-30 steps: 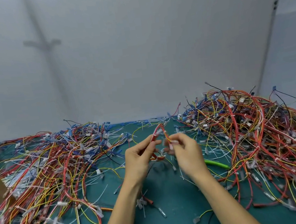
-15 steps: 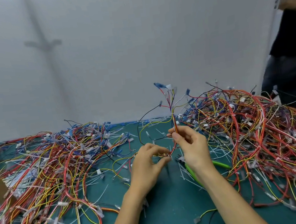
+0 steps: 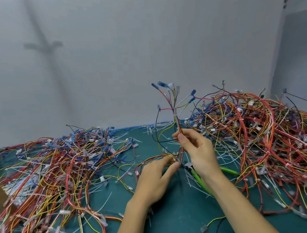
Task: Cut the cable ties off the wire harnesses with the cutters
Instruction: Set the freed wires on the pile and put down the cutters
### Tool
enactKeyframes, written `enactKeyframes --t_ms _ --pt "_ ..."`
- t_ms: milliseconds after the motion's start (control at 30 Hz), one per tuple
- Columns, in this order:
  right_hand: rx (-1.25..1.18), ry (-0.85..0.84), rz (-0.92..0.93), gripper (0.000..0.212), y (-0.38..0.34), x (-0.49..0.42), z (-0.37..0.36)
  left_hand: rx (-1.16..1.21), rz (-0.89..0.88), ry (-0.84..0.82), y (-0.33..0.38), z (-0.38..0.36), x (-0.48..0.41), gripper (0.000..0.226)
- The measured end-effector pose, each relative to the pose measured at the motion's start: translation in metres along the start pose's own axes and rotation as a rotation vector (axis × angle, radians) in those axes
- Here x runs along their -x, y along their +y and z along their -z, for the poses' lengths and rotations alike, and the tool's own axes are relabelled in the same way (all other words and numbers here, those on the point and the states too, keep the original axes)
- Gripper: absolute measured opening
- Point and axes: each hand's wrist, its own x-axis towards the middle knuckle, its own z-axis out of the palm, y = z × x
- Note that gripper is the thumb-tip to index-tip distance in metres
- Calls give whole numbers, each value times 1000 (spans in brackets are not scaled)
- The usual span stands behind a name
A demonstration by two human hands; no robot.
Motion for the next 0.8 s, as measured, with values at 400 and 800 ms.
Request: enactKeyframes --t_ms 400,800 --pt "262 18 61 8 -3 2 -3 -55 4 76 -7 1 -3 54" --pt "-137 132 33 19 -56 -30 15 -299 -62 192 3 6 0 23"
